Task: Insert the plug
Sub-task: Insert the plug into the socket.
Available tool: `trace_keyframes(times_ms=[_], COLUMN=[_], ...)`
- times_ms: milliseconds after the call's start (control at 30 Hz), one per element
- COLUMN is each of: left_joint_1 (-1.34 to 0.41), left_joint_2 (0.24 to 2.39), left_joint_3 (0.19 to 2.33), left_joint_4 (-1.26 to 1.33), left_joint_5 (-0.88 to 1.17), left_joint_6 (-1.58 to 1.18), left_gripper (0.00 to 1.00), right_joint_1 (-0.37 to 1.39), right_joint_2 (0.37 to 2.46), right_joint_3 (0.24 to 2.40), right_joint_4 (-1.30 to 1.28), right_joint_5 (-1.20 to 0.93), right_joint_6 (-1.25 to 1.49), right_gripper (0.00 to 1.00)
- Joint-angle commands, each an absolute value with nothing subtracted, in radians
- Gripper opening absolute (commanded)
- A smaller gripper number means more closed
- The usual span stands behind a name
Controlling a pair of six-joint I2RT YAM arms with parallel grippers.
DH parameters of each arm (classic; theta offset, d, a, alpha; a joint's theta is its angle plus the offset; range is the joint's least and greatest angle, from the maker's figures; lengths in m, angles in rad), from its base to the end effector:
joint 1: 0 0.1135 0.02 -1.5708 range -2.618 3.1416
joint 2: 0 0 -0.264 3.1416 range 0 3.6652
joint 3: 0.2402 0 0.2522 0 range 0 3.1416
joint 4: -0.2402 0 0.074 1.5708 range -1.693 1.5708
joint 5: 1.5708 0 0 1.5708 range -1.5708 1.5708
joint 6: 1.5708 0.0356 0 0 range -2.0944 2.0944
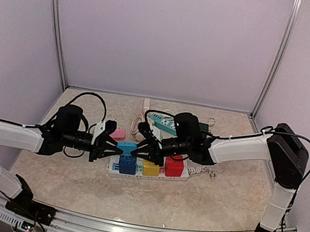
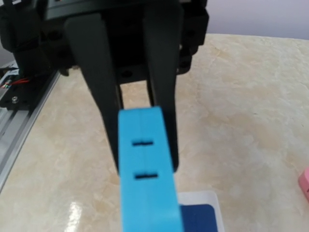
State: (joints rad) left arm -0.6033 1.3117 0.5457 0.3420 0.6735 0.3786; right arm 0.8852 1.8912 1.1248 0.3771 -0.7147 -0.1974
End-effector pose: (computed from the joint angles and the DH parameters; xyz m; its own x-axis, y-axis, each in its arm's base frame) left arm 0.2042 -0.1677 0.2002 0.0222 0.3356 -0.9418 0.9723 0.2121 0.0985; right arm 0.2444 0.3357 0.1991 -0.0457 -0.2898 -0.9560 -0.9968 -0.0489 0.0625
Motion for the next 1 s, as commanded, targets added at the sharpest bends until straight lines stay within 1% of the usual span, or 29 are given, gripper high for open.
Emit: trace_keyframes(times_ms=[0, 33, 67, 100, 133, 167, 233, 367, 433, 500, 600, 700, 733, 767, 833, 867, 967], left_joint_1=[-0.615, -0.613, -0.61, -0.608, -0.604, -0.602, -0.6, -0.6, -0.6, -0.6, -0.6, -0.599, -0.599, -0.598, -0.598, -0.598, -0.598], left_joint_2=[1.338, 1.34, 1.343, 1.345, 1.347, 1.348, 1.349, 1.351, 1.352, 1.352, 1.352, 1.353, 1.352, 1.353, 1.354, 1.354, 1.365], left_joint_3=[0.556, 0.553, 0.553, 0.552, 0.553, 0.554, 0.555, 0.559, 0.561, 0.561, 0.558, 0.554, 0.554, 0.554, 0.556, 0.558, 0.556], left_joint_4=[0.391, 0.395, 0.391, 0.384, 0.374, 0.365, 0.36, 0.393, 0.396, 0.393, 0.389, 0.379, 0.375, 0.374, 0.376, 0.378, 0.388], left_joint_5=[0.65, 0.644, 0.644, 0.644, 0.645, 0.652, 0.662, 0.663, 0.661, 0.663, 0.667, 0.671, 0.67, 0.672, 0.676, 0.678, 0.685], left_joint_6=[0.388, 0.38, 0.373, 0.371, 0.369, 0.37, 0.367, 0.351, 0.355, 0.359, 0.363, 0.386, 0.392, 0.397, 0.405, 0.408, 0.418], left_gripper=[0.3, 0.47, 0.54, 0.56, 0.56, 0.54, 0.44, 0.22, 0.13, 0.07, 0.06, 0.14, 0.15, 0.14, 0.03, 0.0, 0.0], right_joint_1=[0.893, 0.89, 0.886, 0.881, 0.877, 0.875, 0.874, 0.874, 0.875, 0.875, 0.875, 0.874, 0.874, 0.873, 0.875, 0.873, 0.874], right_joint_2=[1.868, 1.866, 1.863, 1.86, 1.858, 1.857, 1.856, 1.864, 1.863, 1.865, 1.867, 1.864, 1.863, 1.864, 1.866, 1.869, 1.882], right_joint_3=[1.138, 1.132, 1.128, 1.123, 1.12, 1.117, 1.112, 1.113, 1.112, 1.113, 1.12, 1.127, 1.128, 1.128, 1.131, 1.134, 1.144], right_joint_4=[0.413, 0.421, 0.428, 0.438, 0.449, 0.458, 0.465, 0.466, 0.459, 0.445, 0.389, 0.338, 0.329, 0.321, 0.311, 0.306, 0.291], right_joint_5=[-0.695, -0.69, -0.69, -0.694, -0.696, -0.695, -0.697, -0.701, -0.697, -0.694, -0.679, -0.665, -0.664, -0.664, -0.664, -0.663, -0.648], right_joint_6=[-0.15, -0.15, -0.147, -0.14, -0.134, -0.134, -0.136, -0.136, -0.142, -0.15, -0.182, -0.217, -0.224, -0.226, -0.232, -0.236, -0.248], right_gripper=[0.0, 0.0, 0.0, 0.0, 0.0, 0.0, 0.0, 0.0, 0.0, 0.0, 0.0, 0.0, 0.0, 0.0, 0.0, 0.0, 0.0])
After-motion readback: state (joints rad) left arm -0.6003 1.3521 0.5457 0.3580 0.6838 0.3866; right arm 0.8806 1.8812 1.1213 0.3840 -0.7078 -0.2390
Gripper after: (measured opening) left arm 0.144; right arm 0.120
